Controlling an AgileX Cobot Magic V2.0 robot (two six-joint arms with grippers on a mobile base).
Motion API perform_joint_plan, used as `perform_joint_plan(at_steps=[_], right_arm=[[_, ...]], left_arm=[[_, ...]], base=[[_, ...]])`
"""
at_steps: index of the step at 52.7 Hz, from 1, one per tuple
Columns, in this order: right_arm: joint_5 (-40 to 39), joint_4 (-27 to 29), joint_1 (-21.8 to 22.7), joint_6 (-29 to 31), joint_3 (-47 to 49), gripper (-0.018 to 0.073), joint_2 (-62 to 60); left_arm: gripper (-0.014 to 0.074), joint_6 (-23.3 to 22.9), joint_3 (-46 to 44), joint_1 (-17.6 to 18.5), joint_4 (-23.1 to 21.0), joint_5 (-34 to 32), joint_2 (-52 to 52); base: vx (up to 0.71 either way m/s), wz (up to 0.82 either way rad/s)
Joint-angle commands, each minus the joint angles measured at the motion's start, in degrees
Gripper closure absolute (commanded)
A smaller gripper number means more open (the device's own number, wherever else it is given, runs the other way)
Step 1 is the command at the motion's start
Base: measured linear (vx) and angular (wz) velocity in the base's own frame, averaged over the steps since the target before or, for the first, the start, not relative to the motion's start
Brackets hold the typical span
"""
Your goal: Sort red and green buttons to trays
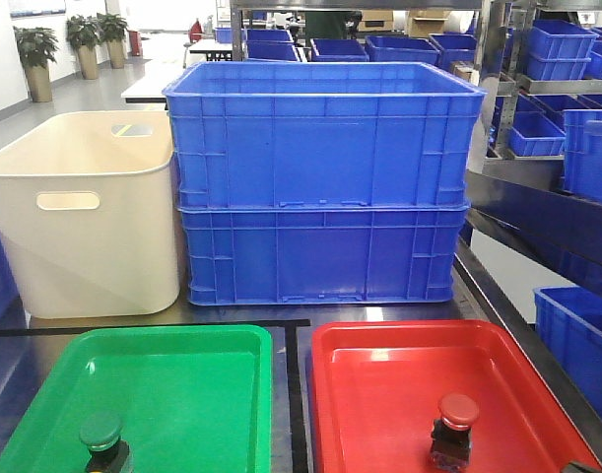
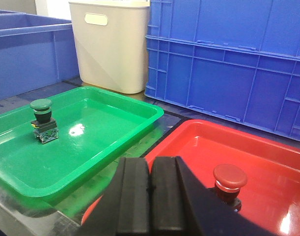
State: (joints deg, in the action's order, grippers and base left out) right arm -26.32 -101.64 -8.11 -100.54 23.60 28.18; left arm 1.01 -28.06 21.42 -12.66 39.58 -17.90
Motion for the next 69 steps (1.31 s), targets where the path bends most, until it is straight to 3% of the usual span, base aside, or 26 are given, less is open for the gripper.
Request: perform_joint_plan(at_steps=[1,6,16,23,30,69], right_arm=[[1.60,0.00,0.19,-0.01,1.68,0.0572,0.22],[1.60,0.00,0.19,-0.01,1.68,0.0572,0.22],[1.49,0.00,0.19,-0.01,1.68,0.0572,0.29],[1.43,0.00,0.19,-0.01,1.68,0.0572,0.29],[1.42,0.00,0.19,-0.01,1.68,0.0572,0.29],[1.41,0.00,0.19,-0.01,1.68,0.0572,0.16]], left_arm=[[0.0602,0.73,-1.53,0.25,0.07,-5.37,-0.55],[0.0602,3.17,2.23,-0.97,4.95,-12.54,0.83],[0.0602,3.37,19.88,-7.65,4.88,-36.53,9.24],[0.0602,2.55,30.39,-11.09,4.88,-46.41,15.57],[0.0602,2.68,30.07,-12.41,6.84,-40.69,19.71],[0.0602,2.69,30.07,-12.41,6.84,-40.15,19.32]], base=[[0.00,0.00],[0.00,0.00],[0.00,0.01],[0.00,0.00],[0.00,0.00],[0.00,0.00]])
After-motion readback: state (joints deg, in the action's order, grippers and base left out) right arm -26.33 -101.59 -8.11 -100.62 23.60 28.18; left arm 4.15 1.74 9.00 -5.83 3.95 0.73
